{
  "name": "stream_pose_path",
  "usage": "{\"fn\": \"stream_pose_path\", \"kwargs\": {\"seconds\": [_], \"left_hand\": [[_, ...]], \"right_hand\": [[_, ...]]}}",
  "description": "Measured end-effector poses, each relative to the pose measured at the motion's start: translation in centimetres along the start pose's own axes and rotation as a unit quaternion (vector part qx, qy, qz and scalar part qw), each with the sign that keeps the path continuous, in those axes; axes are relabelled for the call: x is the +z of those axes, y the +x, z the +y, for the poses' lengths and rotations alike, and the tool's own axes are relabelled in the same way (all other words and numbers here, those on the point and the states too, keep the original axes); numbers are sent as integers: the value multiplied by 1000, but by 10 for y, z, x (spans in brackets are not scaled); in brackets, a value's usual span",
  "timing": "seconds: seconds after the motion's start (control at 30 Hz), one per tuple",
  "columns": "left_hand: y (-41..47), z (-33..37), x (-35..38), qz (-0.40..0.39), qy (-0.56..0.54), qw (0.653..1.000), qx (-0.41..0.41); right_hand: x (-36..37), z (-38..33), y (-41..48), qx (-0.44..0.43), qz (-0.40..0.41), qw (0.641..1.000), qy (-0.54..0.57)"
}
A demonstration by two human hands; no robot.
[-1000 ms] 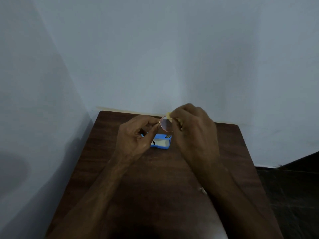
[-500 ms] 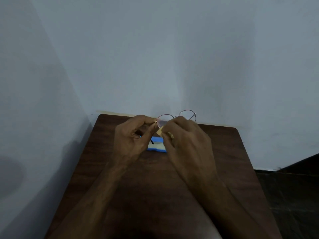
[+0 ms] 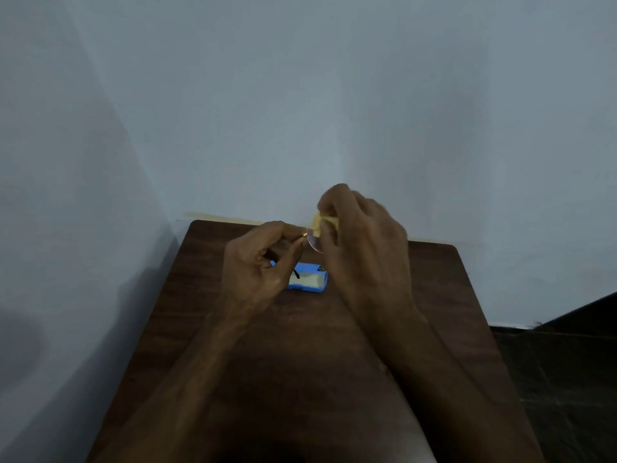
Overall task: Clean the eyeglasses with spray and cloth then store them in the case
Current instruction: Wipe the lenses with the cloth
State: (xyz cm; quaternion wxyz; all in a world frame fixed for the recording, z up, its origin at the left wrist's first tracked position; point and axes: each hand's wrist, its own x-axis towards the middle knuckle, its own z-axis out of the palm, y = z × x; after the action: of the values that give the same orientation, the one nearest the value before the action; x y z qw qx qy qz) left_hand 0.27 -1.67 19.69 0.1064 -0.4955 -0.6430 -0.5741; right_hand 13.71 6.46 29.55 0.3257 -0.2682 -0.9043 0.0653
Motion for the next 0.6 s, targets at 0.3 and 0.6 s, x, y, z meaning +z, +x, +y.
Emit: {"fn": "stream_pose_path", "kwargs": {"seconds": [0.3,0.6], "left_hand": [[-1,4,-3,-7,16,1000,4],[1,-1,-6,2,13,1000,5]], "right_hand": [[-3,3,1,19,3,1000,25],[-5,5,-4,33,4,999,37]]}}
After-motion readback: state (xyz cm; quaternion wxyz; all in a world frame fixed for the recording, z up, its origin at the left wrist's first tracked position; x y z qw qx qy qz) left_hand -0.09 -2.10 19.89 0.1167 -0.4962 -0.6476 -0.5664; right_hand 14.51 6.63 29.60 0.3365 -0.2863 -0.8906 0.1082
